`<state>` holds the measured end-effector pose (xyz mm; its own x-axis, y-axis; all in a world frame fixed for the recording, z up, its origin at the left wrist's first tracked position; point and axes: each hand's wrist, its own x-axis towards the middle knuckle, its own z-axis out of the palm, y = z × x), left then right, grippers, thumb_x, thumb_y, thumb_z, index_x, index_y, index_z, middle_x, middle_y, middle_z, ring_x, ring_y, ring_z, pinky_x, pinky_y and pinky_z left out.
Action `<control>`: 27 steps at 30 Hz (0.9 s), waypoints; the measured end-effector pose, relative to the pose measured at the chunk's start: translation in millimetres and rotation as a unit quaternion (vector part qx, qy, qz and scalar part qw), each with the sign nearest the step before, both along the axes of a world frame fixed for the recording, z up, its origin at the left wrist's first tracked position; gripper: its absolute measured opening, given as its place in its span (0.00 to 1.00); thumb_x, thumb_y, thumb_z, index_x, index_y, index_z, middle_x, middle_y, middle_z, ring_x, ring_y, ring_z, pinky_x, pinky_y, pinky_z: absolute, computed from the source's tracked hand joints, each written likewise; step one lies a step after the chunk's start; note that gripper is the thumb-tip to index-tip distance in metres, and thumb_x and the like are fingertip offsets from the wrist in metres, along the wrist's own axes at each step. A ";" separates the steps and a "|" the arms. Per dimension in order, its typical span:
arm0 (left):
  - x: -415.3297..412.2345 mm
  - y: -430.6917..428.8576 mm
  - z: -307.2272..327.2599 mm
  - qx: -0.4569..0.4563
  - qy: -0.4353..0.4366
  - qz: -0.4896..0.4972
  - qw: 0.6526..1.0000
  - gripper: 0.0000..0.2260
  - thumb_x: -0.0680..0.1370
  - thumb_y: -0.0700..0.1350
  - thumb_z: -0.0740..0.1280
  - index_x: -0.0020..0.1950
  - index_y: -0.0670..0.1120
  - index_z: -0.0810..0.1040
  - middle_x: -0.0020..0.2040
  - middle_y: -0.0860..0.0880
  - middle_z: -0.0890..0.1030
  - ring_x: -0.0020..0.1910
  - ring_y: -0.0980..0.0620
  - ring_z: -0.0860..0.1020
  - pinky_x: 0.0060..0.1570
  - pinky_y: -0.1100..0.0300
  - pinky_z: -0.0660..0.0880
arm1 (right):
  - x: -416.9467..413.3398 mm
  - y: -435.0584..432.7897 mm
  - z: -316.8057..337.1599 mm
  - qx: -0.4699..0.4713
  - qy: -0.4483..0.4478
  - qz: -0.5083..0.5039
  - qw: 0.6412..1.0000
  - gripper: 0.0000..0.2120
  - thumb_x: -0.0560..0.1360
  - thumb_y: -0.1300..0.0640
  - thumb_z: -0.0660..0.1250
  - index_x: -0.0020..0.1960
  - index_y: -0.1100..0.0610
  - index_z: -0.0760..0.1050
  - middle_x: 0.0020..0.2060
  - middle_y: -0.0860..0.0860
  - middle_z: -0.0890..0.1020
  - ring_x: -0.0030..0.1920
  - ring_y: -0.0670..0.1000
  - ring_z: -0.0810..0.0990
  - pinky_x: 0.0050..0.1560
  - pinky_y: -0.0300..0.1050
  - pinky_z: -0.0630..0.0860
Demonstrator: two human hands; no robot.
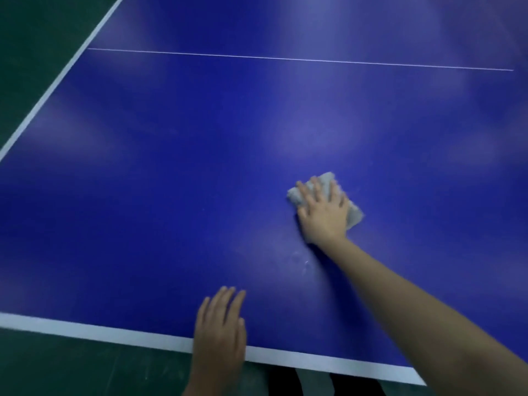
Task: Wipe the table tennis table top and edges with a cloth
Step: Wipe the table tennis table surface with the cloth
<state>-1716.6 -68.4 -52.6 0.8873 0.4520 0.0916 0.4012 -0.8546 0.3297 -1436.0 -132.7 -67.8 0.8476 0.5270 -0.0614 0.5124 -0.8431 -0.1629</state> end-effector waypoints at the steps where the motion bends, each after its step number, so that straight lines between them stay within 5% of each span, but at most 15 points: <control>1: -5.1 6.3 0.4 -0.010 0.002 0.037 0.999 0.20 0.78 0.46 0.52 0.59 0.38 0.78 0.58 0.40 0.79 0.60 0.42 0.75 0.70 0.56 0.55 | -25.0 9.6 3.2 0.004 0.013 0.063 0.998 0.25 0.77 0.50 0.57 0.74 0.42 0.60 0.75 0.48 0.60 0.74 0.62 0.53 0.70 0.61 0.52; 6: -13.7 37.6 2.5 -0.058 0.007 0.169 0.984 0.19 0.76 0.41 0.56 0.63 0.36 0.75 0.62 0.37 0.76 0.63 0.37 0.72 0.63 0.38 0.65 | -134.4 -21.1 4.2 -0.020 0.007 0.428 0.904 0.27 0.73 0.46 0.58 0.72 0.42 0.64 0.72 0.47 0.67 0.73 0.61 0.63 0.67 0.64 0.63; 9: -15.5 50.7 2.5 -0.061 0.024 0.182 0.981 0.20 0.76 0.42 0.55 0.65 0.36 0.73 0.65 0.38 0.74 0.66 0.38 0.70 0.67 0.39 0.62 | -120.2 -56.7 5.6 -0.037 -0.015 0.502 0.864 0.26 0.73 0.45 0.60 0.71 0.42 0.65 0.72 0.47 0.67 0.73 0.59 0.63 0.68 0.62 0.61; 12: -19.0 60.0 -0.3 -0.038 0.041 0.182 0.982 0.18 0.77 0.40 0.57 0.64 0.35 0.73 0.65 0.36 0.73 0.66 0.37 0.70 0.67 0.39 0.60 | -66.0 -66.3 10.3 -0.018 -0.028 0.313 0.949 0.25 0.72 0.50 0.63 0.69 0.46 0.70 0.69 0.50 0.72 0.68 0.62 0.69 0.65 0.62 0.66; 14: -21.3 63.3 -2.3 -0.027 0.042 0.184 0.982 0.17 0.77 0.40 0.58 0.63 0.35 0.74 0.65 0.36 0.73 0.66 0.37 0.70 0.67 0.39 0.60 | -32.8 -76.3 11.3 -0.030 0.009 0.137 0.990 0.24 0.78 0.50 0.58 0.73 0.44 0.62 0.74 0.49 0.63 0.74 0.61 0.59 0.70 0.59 0.57; 16: -21.9 63.6 -4.7 -0.021 0.041 0.187 0.981 0.19 0.76 0.41 0.56 0.63 0.35 0.74 0.65 0.37 0.73 0.66 0.37 0.70 0.66 0.40 0.61 | -25.5 -81.3 9.3 -0.035 0.018 0.030 0.999 0.24 0.80 0.47 0.54 0.75 0.41 0.55 0.76 0.46 0.57 0.76 0.58 0.51 0.72 0.57 0.51; 18: -21.0 63.1 -6.9 -0.020 0.040 0.192 0.980 0.19 0.76 0.43 0.55 0.63 0.36 0.74 0.65 0.37 0.74 0.66 0.37 0.70 0.66 0.40 0.61 | -49.3 -69.5 8.0 -0.043 0.014 0.031 0.999 0.24 0.79 0.47 0.52 0.75 0.42 0.57 0.76 0.48 0.59 0.76 0.59 0.53 0.71 0.59 0.53; 22: -21.5 63.5 -8.7 -0.019 0.037 0.190 0.981 0.23 0.77 0.47 0.50 0.63 0.36 0.74 0.64 0.38 0.74 0.65 0.37 0.70 0.65 0.40 0.63 | -139.0 -33.6 13.2 -0.028 0.022 0.299 0.954 0.25 0.72 0.45 0.54 0.69 0.43 0.69 0.69 0.48 0.71 0.70 0.60 0.68 0.63 0.64 0.68; 27: -23.6 65.6 -10.5 -0.016 0.033 0.189 0.981 0.23 0.77 0.47 0.50 0.62 0.37 0.75 0.64 0.39 0.74 0.65 0.39 0.70 0.64 0.40 0.64 | -132.3 30.8 4.9 -0.035 0.042 0.530 0.846 0.25 0.79 0.46 0.55 0.75 0.43 0.57 0.76 0.48 0.57 0.77 0.58 0.48 0.73 0.60 0.46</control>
<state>-1740.2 -2.9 -63.2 0.6593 0.7516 0.0199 0.7087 -0.6301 0.3173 -1568.3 -101.9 -62.9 -0.1074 0.9812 -0.1606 0.9758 0.0731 -0.2059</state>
